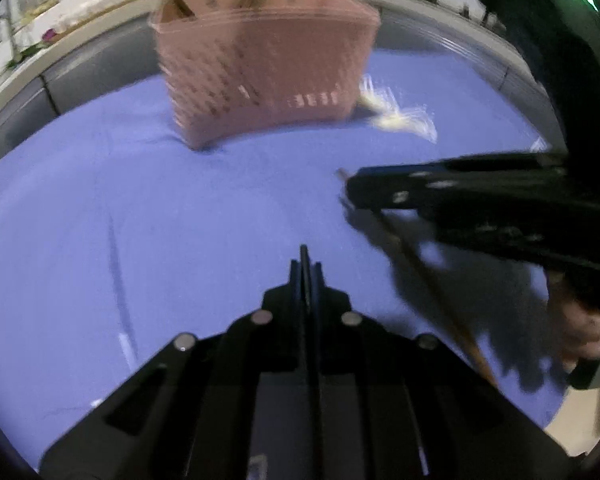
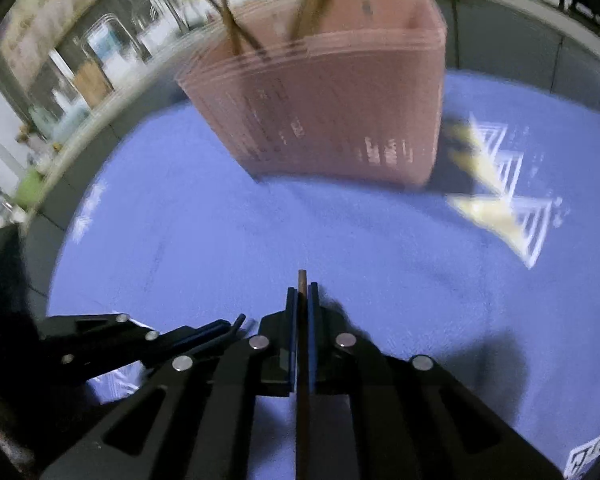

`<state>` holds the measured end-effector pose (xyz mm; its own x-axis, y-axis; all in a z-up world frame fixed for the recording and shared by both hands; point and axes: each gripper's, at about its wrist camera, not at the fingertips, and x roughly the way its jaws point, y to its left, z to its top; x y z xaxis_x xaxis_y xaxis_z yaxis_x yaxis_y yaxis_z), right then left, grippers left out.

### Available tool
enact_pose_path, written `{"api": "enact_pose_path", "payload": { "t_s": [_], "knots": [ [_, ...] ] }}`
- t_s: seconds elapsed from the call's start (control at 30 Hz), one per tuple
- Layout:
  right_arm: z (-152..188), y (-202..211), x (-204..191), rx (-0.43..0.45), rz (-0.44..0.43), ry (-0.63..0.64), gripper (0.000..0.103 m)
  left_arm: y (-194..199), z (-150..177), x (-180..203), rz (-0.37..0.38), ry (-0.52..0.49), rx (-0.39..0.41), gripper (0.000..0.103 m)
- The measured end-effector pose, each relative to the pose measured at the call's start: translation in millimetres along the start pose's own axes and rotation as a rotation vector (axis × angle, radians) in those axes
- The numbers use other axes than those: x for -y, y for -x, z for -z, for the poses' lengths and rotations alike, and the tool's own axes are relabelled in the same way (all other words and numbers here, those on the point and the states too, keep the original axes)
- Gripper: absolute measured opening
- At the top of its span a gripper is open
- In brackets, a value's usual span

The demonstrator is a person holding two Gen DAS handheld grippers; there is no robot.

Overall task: Organize utensils
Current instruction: 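Lift both held chopsticks upright and carry them over the pink basket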

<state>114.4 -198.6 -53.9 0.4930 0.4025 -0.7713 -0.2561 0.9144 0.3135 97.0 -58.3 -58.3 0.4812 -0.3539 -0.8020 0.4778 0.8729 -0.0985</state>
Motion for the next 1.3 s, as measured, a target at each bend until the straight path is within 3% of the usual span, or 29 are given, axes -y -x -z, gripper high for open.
{"api": "enact_pose_path", "payload": {
  "t_s": [0.17,0.33,0.53,0.93,1.1,1.3],
  "knots": [
    [10.0,93.0,-30.3,0.302,-0.052,0.075,0.005,97.3,-7.7,-16.2,0.035,0.054,0.248,0.004],
    [34.1,151.7,-50.2,0.481,-0.066,0.121,0.005,171.1,11.5,-16.1,0.039,0.058,0.428,0.004],
    [50.1,165.8,-61.2,0.526,-0.03,0.129,0.005,195.2,33.9,-5.6,0.007,0.043,0.501,0.004],
    [60.9,175.2,-72.7,0.543,0.0,0.131,0.005,206.8,50.2,-0.7,-0.022,0.038,0.506,0.005],
    [58.1,177.6,-74.5,0.542,-0.017,0.133,0.005,208.3,44.2,-0.5,0.0,0.043,0.498,0.004],
    [48.9,184.0,-81.4,0.58,-0.024,0.141,0.005,223.8,22.4,0.7,0.012,0.018,0.56,0.004]
  ]
}}
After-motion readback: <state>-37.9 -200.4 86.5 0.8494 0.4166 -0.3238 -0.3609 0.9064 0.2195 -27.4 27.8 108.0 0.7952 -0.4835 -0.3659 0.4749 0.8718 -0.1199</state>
